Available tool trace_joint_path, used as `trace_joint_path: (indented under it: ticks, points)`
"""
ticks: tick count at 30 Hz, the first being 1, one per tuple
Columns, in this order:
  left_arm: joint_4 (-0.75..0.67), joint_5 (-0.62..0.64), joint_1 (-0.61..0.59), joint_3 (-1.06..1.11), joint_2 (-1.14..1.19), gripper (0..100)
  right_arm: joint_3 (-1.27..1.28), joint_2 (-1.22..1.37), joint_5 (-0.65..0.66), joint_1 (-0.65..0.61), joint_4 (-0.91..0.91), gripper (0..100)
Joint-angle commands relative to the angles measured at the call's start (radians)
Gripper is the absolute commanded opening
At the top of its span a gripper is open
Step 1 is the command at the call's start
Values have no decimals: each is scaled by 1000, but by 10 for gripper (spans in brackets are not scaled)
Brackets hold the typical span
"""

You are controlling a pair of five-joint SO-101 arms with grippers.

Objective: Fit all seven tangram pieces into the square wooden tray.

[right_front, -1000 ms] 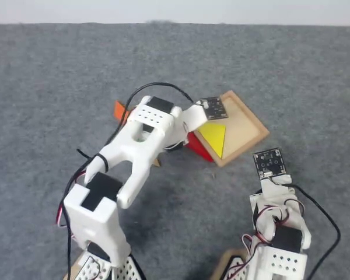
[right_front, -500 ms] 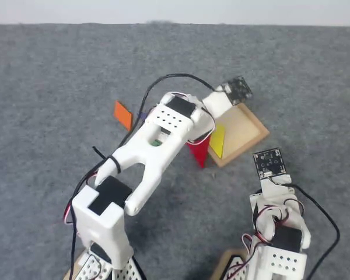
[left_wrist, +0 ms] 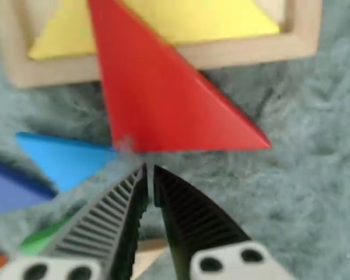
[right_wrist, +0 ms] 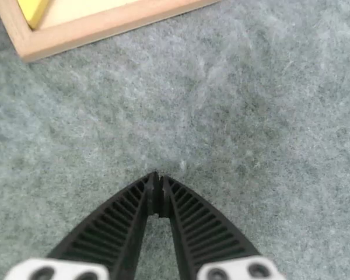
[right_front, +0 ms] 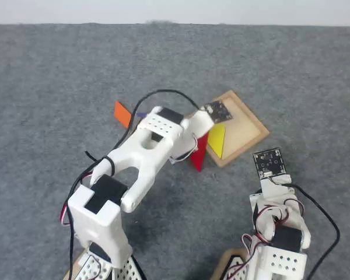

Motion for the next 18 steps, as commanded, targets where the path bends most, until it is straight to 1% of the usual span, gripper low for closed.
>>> trace_joint_path:
  ticks: [1,5,8,12,15,18]
  points:
    - [-60,-11,15,22,-54,14,18,-15,15,8,-7,9]
    - [-124,-8,18,56,-52,15,18,-15,15,8,-7,9]
    - [-141,-8,18,54,-52,16,18,-15,15,8,-7,9]
    - [-203,-5,18,54,-52,17,18,-15,15,8,-7,9]
    - [-245,28,18,54,-52,17,18,-15,15,8,-7,9]
    - [-270,32,21,54,-52,17,18,-15,15,8,-7,9]
